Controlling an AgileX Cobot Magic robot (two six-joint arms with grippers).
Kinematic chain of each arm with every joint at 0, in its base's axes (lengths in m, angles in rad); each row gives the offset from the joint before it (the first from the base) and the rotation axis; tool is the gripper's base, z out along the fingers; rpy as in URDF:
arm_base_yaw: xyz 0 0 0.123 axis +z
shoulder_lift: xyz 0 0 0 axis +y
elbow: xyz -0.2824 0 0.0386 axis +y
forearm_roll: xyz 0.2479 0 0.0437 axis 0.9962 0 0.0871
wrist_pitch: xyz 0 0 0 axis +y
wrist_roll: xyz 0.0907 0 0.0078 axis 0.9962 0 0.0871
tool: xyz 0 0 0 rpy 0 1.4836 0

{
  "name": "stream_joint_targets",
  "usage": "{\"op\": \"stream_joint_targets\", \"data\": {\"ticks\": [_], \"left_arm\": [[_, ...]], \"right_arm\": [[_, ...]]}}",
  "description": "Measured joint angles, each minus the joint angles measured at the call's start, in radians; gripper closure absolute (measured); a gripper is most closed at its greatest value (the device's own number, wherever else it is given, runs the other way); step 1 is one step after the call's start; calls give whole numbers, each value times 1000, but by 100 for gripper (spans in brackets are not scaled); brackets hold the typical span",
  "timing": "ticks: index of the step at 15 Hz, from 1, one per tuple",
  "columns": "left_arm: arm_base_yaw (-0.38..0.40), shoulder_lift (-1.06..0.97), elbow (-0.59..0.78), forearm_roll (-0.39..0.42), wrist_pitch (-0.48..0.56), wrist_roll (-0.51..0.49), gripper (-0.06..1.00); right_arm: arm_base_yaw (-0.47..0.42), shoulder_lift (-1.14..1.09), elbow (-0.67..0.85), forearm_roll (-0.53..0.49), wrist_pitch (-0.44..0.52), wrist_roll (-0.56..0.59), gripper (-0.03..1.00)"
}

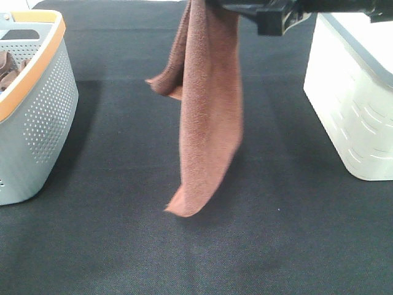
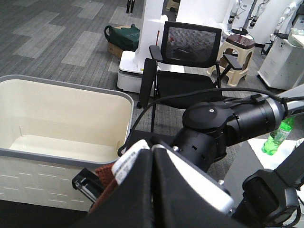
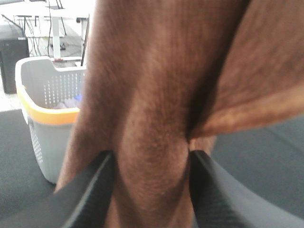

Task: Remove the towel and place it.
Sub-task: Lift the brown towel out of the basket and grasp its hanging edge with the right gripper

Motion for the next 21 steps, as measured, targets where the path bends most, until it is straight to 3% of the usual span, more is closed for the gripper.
{"op": "stream_joint_targets", "data": {"ticks": [3,8,9,11,15,19,21], "left_arm": [[0,0,0,4,0,0,94],[0,0,0,42,-87,-11,94],[0,0,0,42,-87,-11,94],[0,0,0,124,-148,-94,94],[0,0,0,264,-221,-256,94],[0,0,0,291,-251,-358,94],[0,0,0,292,-280,-401,94]], "right_arm": [[0,13,-1,-1,-18,107,49],[0,-33,-1,-331,-29,534,49],[0,-33,-1,-331,-29,534,49],[0,-91,-1,-449,-59,665,49],[0,-198,-1,-498,-115,748,47],[0,-248,-1,-480,-120,761,44],[0,-255,-1,-416,-53,734,44]]}}
